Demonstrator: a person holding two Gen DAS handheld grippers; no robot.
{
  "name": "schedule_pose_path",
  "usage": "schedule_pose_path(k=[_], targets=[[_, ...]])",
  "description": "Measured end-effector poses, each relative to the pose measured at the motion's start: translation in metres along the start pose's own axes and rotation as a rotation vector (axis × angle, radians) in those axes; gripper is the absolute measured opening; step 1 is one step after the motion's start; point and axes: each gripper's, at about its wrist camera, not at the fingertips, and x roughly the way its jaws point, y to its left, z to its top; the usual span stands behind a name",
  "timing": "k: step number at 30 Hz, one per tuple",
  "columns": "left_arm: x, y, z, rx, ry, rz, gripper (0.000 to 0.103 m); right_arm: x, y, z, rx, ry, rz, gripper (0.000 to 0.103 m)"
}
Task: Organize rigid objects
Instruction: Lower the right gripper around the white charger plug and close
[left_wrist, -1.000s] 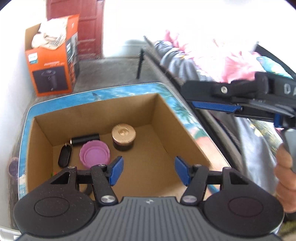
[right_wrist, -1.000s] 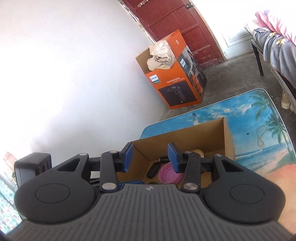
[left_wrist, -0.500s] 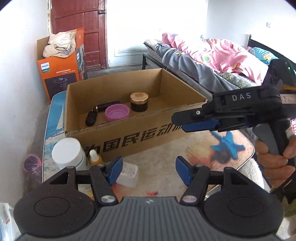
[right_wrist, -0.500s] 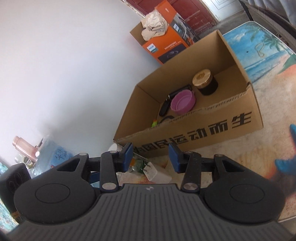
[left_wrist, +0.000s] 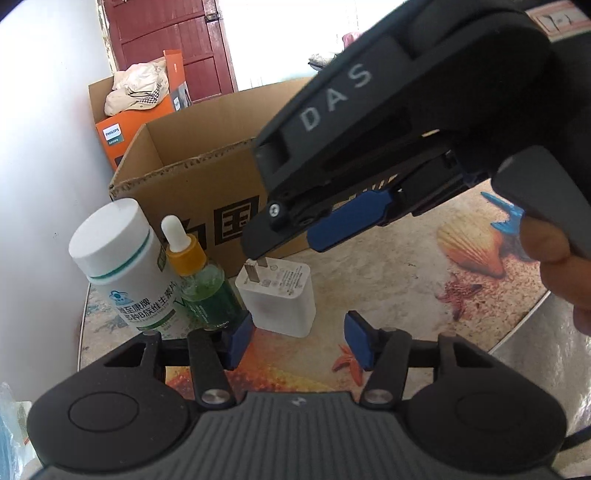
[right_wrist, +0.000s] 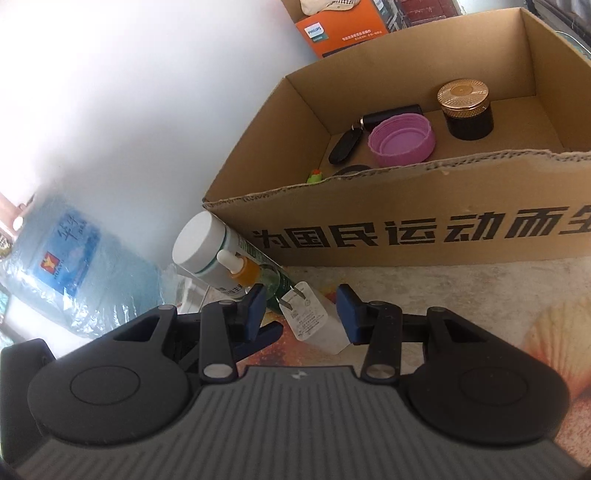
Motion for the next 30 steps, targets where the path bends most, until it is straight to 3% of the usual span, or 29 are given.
schedule_pose_path(k=[13,30], targets=[[0.023,0.009,-0.002,-0.066,0.014,-0.042,0.056,0.032,-0.008,0.005,0.009,0.093,0.018,0.042],[0.017,-0.019,0.001,-0.028,0.010,-0.164,0.055,-0.001,-0.035,-0.022,0.157,0.104,-0.047,0.042]])
